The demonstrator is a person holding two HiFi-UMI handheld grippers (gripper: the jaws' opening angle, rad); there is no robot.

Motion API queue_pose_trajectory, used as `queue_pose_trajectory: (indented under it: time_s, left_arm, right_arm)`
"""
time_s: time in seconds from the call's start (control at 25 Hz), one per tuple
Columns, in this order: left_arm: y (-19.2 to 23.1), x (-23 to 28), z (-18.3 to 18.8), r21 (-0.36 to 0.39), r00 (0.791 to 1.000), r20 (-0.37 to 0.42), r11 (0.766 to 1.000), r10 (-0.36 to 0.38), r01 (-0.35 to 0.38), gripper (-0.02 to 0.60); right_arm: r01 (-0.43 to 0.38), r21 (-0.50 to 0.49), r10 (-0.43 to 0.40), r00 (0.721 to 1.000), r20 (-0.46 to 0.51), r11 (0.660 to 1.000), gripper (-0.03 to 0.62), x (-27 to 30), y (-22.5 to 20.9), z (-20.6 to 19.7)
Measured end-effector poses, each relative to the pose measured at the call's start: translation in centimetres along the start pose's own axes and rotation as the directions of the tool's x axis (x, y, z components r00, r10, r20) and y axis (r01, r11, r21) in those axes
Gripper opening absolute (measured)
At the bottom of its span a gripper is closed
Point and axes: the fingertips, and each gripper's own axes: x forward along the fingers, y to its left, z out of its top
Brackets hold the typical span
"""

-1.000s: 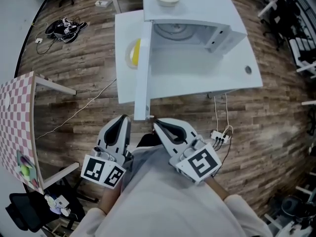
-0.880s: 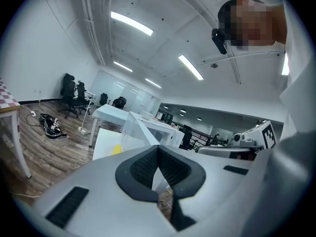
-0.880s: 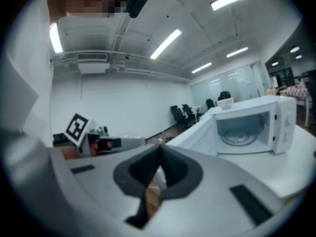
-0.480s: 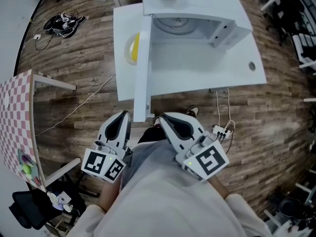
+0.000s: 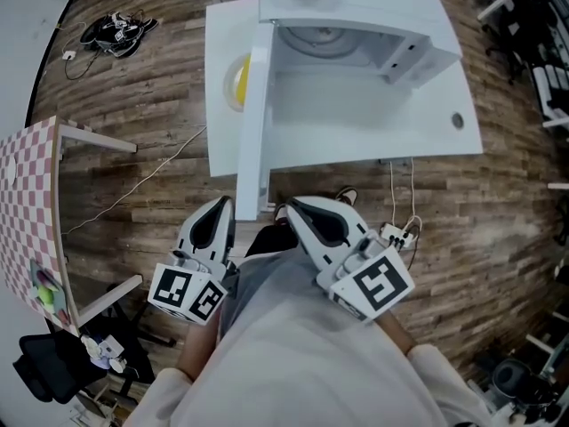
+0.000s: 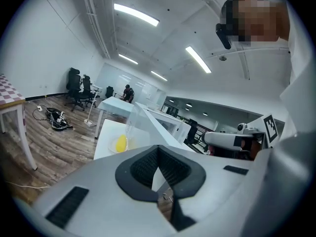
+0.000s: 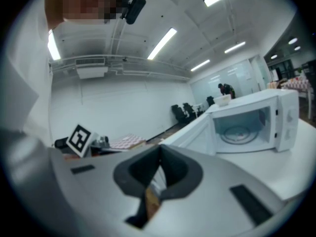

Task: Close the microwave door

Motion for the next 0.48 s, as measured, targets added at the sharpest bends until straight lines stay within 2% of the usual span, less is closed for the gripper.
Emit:
queue_pose_trajectory:
  time_s: [0.48]
  left_arm:
    - [-0.51,0.73,0.07,0.013,1.0,-0.019,1.0,-0.023,0.023,0.017]
  right_arm:
    - [0.029,0.022,-0.029,1.0,0.003,0.999,0.021,-0.28,-0.97,-0.1]
